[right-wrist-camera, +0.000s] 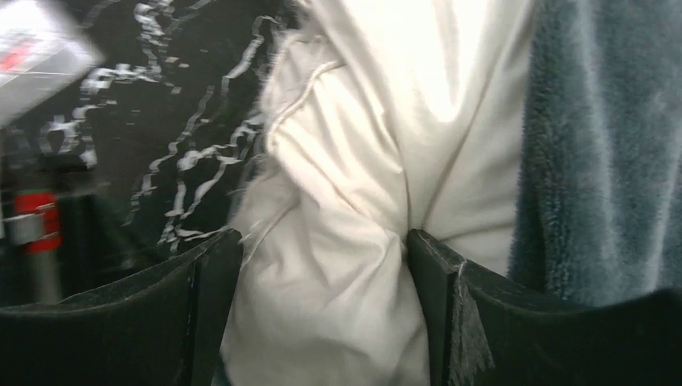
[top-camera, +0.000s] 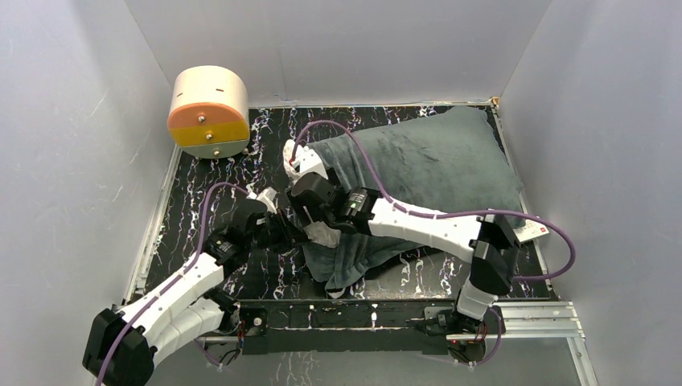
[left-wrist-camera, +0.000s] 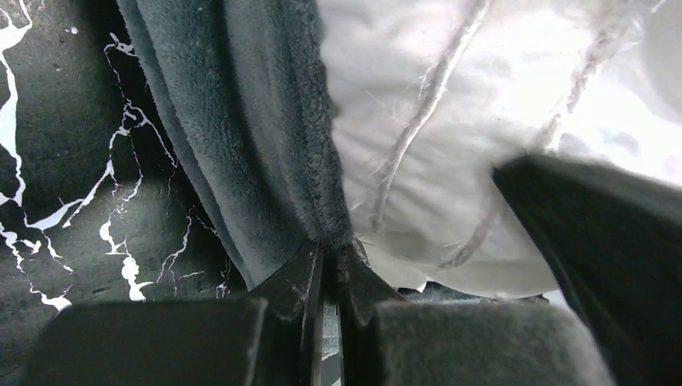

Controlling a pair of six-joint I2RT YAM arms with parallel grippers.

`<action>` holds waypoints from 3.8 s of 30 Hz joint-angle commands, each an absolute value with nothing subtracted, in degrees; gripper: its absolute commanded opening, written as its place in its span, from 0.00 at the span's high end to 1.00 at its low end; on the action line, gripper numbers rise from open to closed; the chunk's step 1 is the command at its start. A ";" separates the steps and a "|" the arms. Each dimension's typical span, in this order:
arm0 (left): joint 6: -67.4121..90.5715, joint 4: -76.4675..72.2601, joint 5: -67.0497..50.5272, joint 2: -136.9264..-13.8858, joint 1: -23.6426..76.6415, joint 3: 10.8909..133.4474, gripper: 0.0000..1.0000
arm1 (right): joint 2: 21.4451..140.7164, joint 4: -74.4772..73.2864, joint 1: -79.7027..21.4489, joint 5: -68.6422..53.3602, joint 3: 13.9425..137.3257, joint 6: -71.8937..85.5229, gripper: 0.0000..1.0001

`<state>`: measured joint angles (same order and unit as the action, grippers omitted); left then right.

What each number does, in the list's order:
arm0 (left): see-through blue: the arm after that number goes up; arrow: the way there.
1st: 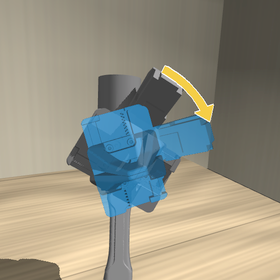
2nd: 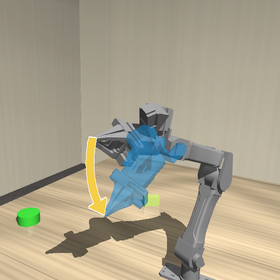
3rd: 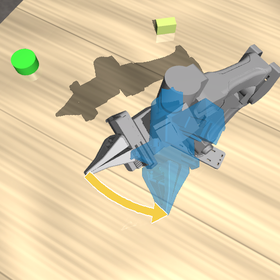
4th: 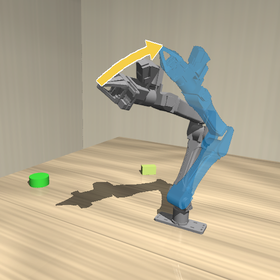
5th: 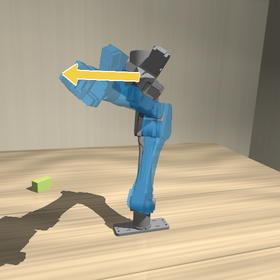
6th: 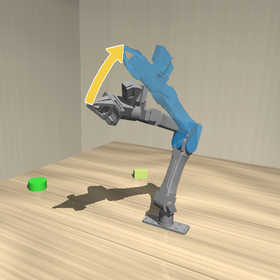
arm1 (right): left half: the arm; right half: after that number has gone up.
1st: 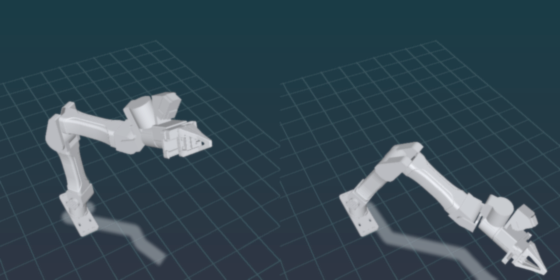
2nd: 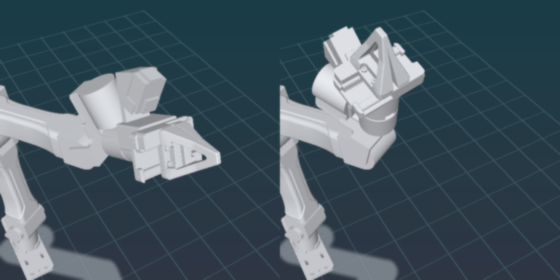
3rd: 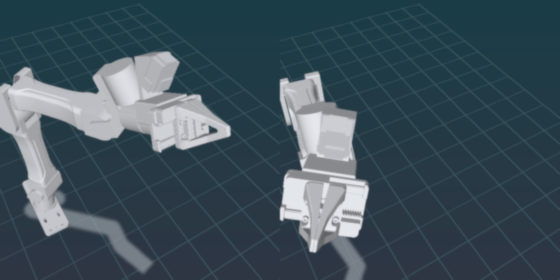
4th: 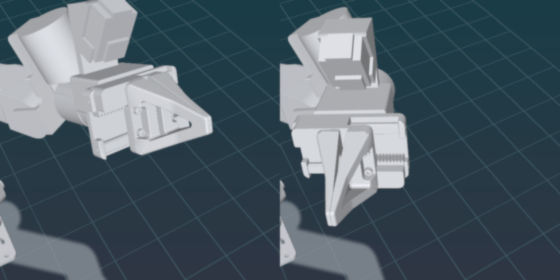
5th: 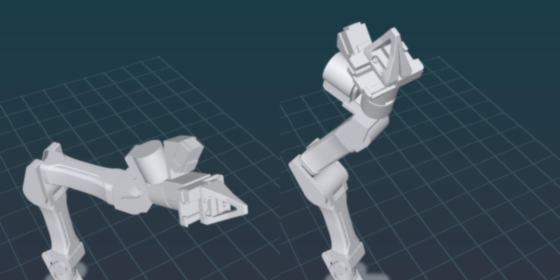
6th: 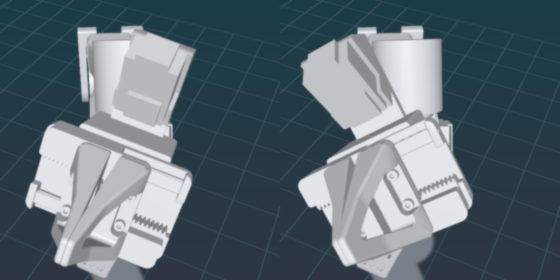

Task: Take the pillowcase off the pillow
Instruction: Remove the pillow from the pillowcase.

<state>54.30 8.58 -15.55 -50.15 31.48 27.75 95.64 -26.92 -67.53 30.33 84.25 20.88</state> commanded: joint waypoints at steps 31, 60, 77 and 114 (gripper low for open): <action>60.53 11.60 -18.94 -31.24 31.46 12.46 1.00 | 104.59 -1.65 -58.63 42.86 110.31 7.59 1.00; 58.10 21.10 -3.71 -27.43 31.55 19.32 0.34 | 84.73 -5.54 -53.21 10.83 74.22 27.58 0.75; 49.70 10.21 -20.53 -31.14 31.61 26.43 0.03 | 66.22 -10.77 -54.26 -10.35 63.25 26.20 0.29; 54.80 -3.87 -23.10 -41.95 31.99 34.35 1.00 | 52.72 18.28 -74.43 19.64 26.33 53.33 0.17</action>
<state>54.00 -0.12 -23.07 -45.10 31.68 29.10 48.45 4.38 -70.85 11.97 23.86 51.55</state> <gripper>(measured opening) 0.056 0.841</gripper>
